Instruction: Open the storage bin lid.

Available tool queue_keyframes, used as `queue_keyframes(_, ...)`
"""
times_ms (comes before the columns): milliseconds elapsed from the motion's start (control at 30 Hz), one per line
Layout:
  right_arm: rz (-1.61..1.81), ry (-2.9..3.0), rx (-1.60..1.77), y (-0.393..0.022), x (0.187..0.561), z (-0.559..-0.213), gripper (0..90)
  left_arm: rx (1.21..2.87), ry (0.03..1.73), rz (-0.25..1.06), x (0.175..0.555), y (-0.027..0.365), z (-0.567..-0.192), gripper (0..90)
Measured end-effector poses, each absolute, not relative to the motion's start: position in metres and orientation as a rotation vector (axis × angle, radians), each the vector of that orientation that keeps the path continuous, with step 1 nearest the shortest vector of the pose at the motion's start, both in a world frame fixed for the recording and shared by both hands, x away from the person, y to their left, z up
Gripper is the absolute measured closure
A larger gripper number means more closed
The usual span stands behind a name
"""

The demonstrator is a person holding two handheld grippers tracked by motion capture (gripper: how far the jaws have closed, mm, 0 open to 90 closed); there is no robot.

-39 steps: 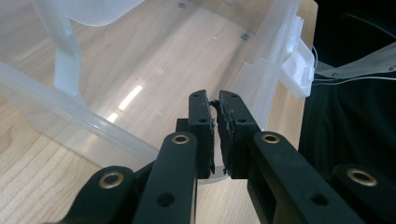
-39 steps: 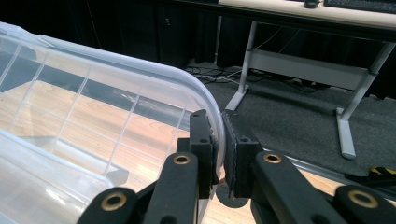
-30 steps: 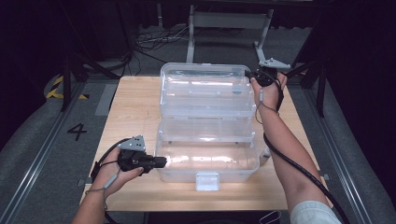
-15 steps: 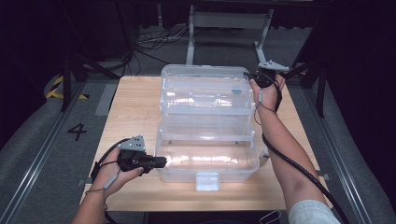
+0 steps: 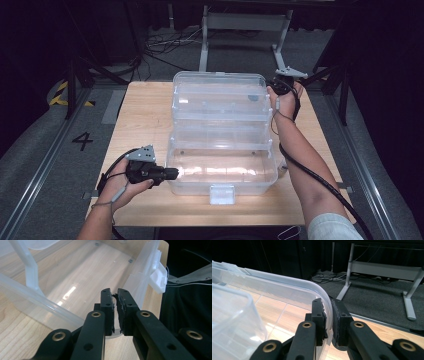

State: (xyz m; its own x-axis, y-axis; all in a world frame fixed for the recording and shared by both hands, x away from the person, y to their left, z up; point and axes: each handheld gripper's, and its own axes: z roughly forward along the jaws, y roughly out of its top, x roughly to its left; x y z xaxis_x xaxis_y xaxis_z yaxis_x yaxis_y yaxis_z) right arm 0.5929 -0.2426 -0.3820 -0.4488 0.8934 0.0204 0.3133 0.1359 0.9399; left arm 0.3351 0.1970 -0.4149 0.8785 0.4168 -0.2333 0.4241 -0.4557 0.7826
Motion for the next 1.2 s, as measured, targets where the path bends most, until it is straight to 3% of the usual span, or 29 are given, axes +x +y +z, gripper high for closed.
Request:
queue_keyframes(433,1.303,1.874,1.172,-0.246,0.596,-0.392,81.2,2.101,0.609,-0.01,0.335,0.196,-0.415,82.9)
queue_keyframes(500,1.275,1.883,1.167,-0.249,0.595,-0.392,88.1,2.103,0.606,-0.009,0.336,0.195,-0.416,82.9)
queue_keyframes(700,1.306,1.875,1.169,-0.258,0.59,-0.384,82.0,2.12,0.611,-0.004,0.337,0.191,-0.415,80.6)
queue_keyframes(933,1.327,1.864,1.124,-0.265,0.578,-0.369,74.3,2.134,0.629,0.067,0.339,0.187,-0.407,69.7)
queue_keyframes(1200,1.399,1.868,1.075,-0.289,0.541,-0.349,60.7,2.018,0.636,0.137,0.344,0.194,-0.388,59.2)
